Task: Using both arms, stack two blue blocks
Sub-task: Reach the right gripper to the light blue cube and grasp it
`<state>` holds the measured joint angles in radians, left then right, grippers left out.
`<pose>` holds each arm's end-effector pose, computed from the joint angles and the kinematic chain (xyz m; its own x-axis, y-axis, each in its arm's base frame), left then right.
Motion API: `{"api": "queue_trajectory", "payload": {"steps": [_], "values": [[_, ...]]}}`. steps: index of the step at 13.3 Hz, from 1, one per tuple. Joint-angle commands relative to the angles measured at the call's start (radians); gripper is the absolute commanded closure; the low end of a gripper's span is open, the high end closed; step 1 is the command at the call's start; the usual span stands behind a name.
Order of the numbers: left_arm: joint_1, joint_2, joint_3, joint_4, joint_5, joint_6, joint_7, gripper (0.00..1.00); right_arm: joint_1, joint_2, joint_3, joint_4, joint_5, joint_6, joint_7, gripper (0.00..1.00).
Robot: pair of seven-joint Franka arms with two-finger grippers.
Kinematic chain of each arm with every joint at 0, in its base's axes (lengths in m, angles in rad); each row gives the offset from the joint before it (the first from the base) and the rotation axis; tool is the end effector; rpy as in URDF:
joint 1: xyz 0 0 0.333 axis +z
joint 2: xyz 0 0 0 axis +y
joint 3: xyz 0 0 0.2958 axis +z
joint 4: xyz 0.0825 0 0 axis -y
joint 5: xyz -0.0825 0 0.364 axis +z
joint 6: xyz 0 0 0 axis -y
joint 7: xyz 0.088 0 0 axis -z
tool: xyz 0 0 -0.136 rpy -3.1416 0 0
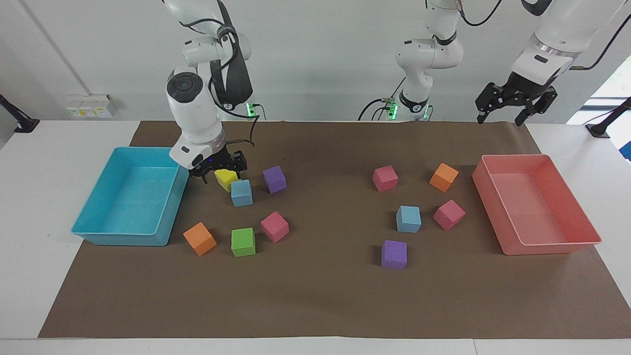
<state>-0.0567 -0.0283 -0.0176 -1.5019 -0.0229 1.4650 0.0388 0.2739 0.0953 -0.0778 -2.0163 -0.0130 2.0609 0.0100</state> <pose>0.5135 -0.0417 0.6117 0.9933 -0.1152 -0.0077 -0.1150 -0.9931 0.0226 0.5354 0.1057 0.3628 0.9803 0.1908 -0.0503 0.1919 -0.9812 0.0191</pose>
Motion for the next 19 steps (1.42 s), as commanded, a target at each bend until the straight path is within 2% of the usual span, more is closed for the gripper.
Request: {"api": "queue_trajectory", "payload": {"steps": [1, 7, 12, 19], "values": [[-0.002, -0.018, -0.002, -0.014, -0.006, -0.003, -0.002, 0.00, 0.001, 0.021, 0.000, -0.090, 0.007, 0.115, 0.005, 0.00], [-0.002, -0.021, -0.004, -0.018, -0.006, -0.009, -0.002, 0.00, -0.001, 0.027, 0.001, -0.197, 0.042, 0.215, -0.001, 0.00], [0.000, -0.022, -0.004, -0.023, -0.008, 0.000, -0.002, 0.00, -0.001, 0.032, 0.000, -0.217, 0.091, 0.223, -0.034, 0.00], [-0.002, -0.024, -0.007, -0.029, -0.008, 0.006, 0.006, 0.00, -0.001, 0.038, 0.000, -0.246, 0.091, 0.265, -0.045, 0.00]]}}
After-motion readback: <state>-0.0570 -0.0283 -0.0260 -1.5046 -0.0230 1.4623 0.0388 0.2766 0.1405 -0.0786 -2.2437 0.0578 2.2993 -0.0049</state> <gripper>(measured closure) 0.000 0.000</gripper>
